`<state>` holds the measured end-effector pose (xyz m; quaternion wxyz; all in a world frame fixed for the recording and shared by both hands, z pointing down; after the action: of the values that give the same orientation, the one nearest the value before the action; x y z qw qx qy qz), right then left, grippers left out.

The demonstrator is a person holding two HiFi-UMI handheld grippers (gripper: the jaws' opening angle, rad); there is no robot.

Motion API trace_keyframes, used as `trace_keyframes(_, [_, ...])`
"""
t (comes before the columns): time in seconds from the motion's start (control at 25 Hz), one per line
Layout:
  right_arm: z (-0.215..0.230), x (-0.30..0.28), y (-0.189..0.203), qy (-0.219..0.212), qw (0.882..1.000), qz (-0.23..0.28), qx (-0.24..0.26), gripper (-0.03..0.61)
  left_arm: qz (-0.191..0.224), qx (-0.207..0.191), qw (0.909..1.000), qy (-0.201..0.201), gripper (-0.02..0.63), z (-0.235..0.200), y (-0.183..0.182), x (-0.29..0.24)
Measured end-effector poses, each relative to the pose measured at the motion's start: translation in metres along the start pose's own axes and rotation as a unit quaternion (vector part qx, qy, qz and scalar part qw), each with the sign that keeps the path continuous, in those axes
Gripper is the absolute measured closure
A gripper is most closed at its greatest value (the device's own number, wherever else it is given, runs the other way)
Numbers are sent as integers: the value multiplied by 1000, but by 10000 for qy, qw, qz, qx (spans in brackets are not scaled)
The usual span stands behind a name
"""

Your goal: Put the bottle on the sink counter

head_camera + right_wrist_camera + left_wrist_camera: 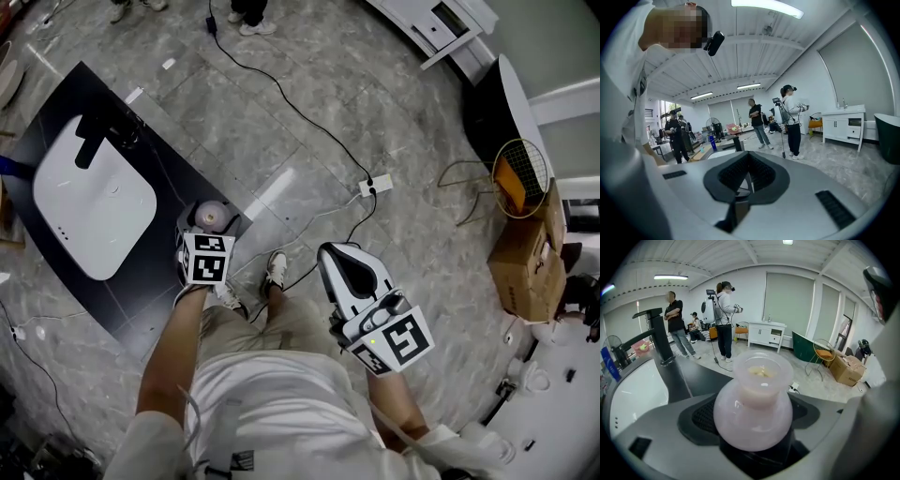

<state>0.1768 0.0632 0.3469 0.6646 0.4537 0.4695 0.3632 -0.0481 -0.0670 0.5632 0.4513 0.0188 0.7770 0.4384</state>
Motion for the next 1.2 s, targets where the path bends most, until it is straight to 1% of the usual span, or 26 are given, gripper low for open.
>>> trace_keyframes(0.08, [-4,2,0,48,10000,25,17,568,39,14,10000,-30,210,-1,1,-1])
trace_keyframes(0.16, [-9,5,-2,98,9999,54,36,568,91,18,9999,-77,189,-1,2,-1])
trace_keyframes(0.24, [-12,10,-5,170,9998,75,56,568,117,-68,9999,-72,150,2,3,-1])
trace_keyframes(0.36, [-14,19,-5,309,9995,88,56,568,126,-229,9997,18,135,6,5,-1])
trace_keyframes(0.52, [-21,24,-1,395,9992,86,35,568,289,-87,9995,110,127,3,2,3])
trace_keyframes(0.68, [-33,27,1,372,9993,78,68,568,360,-78,9992,160,120,0,5,12])
trace_keyframes(0.88, [-46,26,-1,269,9994,170,128,568,709,-62,9968,358,117,-2,3,36])
trace_keyframes(1.04, [-55,24,-4,146,9994,259,163,568,860,-124,9950,493,117,4,1,51])
trace_keyframes(1.12, [-59,22,-8,79,9993,313,187,568,913,-152,9944,509,117,6,3,60])
trace_keyframes(1.2, [-60,19,-13,6,9990,380,226,568,989,-92,9939,476,117,6,5,72])
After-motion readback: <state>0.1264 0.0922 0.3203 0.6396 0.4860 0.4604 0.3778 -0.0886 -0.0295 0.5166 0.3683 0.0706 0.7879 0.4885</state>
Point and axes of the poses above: the fingertips, and each gripper's own axes: x backward along the fingers, z to its right, y out of its underside, the point moved 10 cm from there along x, backward along the fingers, and after that the axes turned 13 degrees about y, right-handed, at the moved point
